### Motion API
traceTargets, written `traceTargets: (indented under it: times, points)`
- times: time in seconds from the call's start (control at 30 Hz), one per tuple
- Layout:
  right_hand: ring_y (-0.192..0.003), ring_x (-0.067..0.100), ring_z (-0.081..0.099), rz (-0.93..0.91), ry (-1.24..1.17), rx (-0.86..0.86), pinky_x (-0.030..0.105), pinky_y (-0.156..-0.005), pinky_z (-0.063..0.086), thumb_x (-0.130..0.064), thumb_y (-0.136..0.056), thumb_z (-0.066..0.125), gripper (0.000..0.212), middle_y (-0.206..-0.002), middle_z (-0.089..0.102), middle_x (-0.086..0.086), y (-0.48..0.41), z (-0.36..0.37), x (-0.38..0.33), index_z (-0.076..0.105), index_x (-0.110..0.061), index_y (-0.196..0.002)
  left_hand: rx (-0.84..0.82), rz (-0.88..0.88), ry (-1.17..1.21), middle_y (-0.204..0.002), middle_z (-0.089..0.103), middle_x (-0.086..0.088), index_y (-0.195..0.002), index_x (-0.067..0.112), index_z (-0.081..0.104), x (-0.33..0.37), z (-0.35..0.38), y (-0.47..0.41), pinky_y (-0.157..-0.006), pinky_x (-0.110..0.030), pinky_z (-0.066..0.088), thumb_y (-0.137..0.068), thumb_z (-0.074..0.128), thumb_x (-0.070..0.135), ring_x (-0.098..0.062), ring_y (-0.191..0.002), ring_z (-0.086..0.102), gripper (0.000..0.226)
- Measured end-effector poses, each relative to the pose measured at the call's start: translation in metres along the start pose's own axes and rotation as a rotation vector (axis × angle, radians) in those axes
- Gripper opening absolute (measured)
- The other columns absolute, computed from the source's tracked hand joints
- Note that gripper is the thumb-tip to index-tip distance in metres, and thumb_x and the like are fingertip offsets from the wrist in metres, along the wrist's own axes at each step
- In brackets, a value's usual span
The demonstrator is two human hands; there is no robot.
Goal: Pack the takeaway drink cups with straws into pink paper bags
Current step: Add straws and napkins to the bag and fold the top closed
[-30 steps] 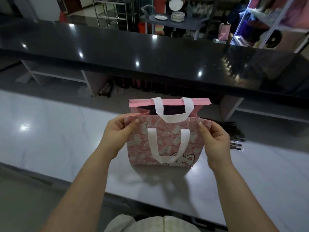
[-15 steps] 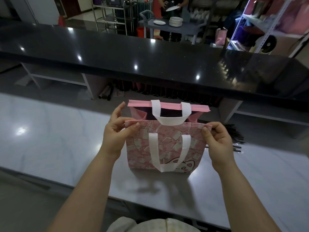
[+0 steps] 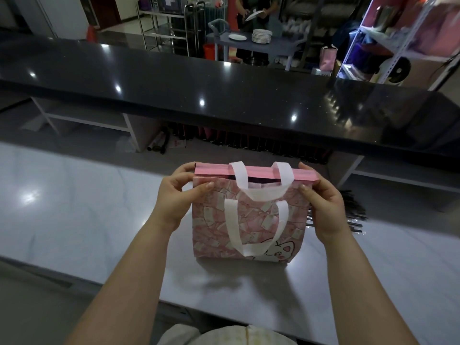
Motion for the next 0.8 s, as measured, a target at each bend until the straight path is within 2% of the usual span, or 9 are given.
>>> traceTargets:
  times: [0.03,0.17,0.3,0.4,0.5,0.57,0.63,0.7,0.8]
  points:
    - [-0.108,0.018,0.064,-0.009,-0.001,0.04,0.034,-0.086,0.054,-0.023,-0.079,0.068,0.043,-0.12,0.068,-0.008,0.0,-0.001,0.0,0.066,-0.011,-0.12,0.013,0.014,0.005,-0.109,0.066,0.019,-0.078,0.03,0.08,0.0,-0.001,0.0,-0.074,-0.019,0.054,-0.064,0.082,0.031,-0.007,-0.107,0.061,0.014]
    - [-0.105,0.015,0.065,-0.041,0.022,0.144,0.024,-0.079,0.055,-0.013,-0.087,0.064,0.022,-0.112,0.071,-0.005,0.001,0.001,0.003,0.07,-0.016,-0.108,0.067,0.039,-0.044,-0.102,0.068,0.016,-0.075,0.035,0.079,0.0,-0.004,-0.002,-0.072,-0.014,0.053,-0.067,0.081,0.026,-0.007,-0.1,0.063,0.012]
    - [-0.105,0.013,0.065,-0.037,0.052,0.199,0.026,-0.08,0.056,-0.01,-0.09,0.062,0.019,-0.11,0.072,-0.004,-0.001,-0.001,0.008,0.071,-0.018,-0.105,0.085,0.048,-0.092,-0.096,0.069,0.014,-0.077,0.037,0.078,-0.003,-0.002,-0.007,-0.072,-0.018,0.055,-0.078,0.076,0.001,-0.01,-0.097,0.065,0.035]
    - [-0.101,0.01,0.067,-0.033,0.036,0.253,0.027,-0.08,0.058,-0.012,-0.088,0.065,0.015,-0.103,0.074,-0.008,-0.001,0.001,0.011,0.072,-0.02,-0.098,0.125,0.075,-0.126,-0.09,0.068,0.016,-0.079,0.037,0.076,-0.002,0.002,-0.007,-0.07,-0.017,0.055,-0.08,0.074,0.003,-0.006,-0.092,0.065,0.035]
    - [-0.092,0.011,0.069,-0.042,-0.042,0.311,0.026,-0.077,0.058,-0.01,-0.085,0.069,0.011,-0.094,0.075,-0.008,0.0,0.004,0.013,0.073,-0.019,-0.09,0.167,0.075,-0.074,-0.086,0.072,0.011,-0.076,0.036,0.076,-0.003,0.005,-0.006,-0.067,-0.017,0.055,-0.079,0.074,-0.001,-0.007,-0.09,0.068,0.038]
    - [-0.083,0.009,0.069,-0.045,-0.064,0.341,0.025,-0.072,0.057,-0.006,-0.085,0.07,0.011,-0.085,0.073,-0.007,0.0,0.004,0.013,0.071,-0.017,-0.088,0.173,0.023,0.013,-0.083,0.073,0.009,-0.073,0.032,0.074,-0.002,0.005,-0.006,-0.066,-0.019,0.056,-0.073,0.078,0.005,-0.01,-0.088,0.07,0.028]
    - [-0.078,0.008,0.068,-0.054,-0.047,0.353,0.023,-0.067,0.056,-0.002,-0.085,0.07,0.015,-0.081,0.072,-0.007,-0.001,0.003,0.011,0.069,-0.017,-0.088,0.108,-0.01,0.084,-0.081,0.073,0.006,-0.07,0.023,0.065,0.001,0.003,-0.009,-0.066,-0.021,0.056,-0.067,0.078,0.012,-0.012,-0.083,0.071,0.018]
    - [-0.083,0.01,0.07,-0.068,-0.044,0.333,0.023,-0.067,0.057,-0.001,-0.083,0.07,0.017,-0.083,0.073,-0.007,-0.001,0.002,0.007,0.066,-0.017,-0.088,0.03,-0.009,0.1,-0.079,0.072,0.002,-0.071,0.019,0.052,0.003,-0.001,-0.012,-0.064,-0.022,0.056,-0.071,0.077,0.005,-0.012,-0.078,0.071,0.028]
    - [-0.09,0.013,0.072,-0.088,-0.046,0.284,0.023,-0.066,0.058,-0.005,-0.078,0.072,0.019,-0.085,0.075,-0.005,-0.002,0.001,0.001,0.061,-0.018,-0.086,0.008,-0.017,0.008,-0.081,0.071,0.002,-0.075,0.029,0.057,0.007,-0.003,-0.014,-0.063,-0.024,0.056,-0.069,0.079,0.01,-0.014,-0.078,0.069,0.03]
Point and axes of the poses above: each hand's wrist, its own y-axis away from the middle knuckle, its own z-axis out of the palm, x = y × z, the point moved 3 cm from there along -y, towards the middle knuckle
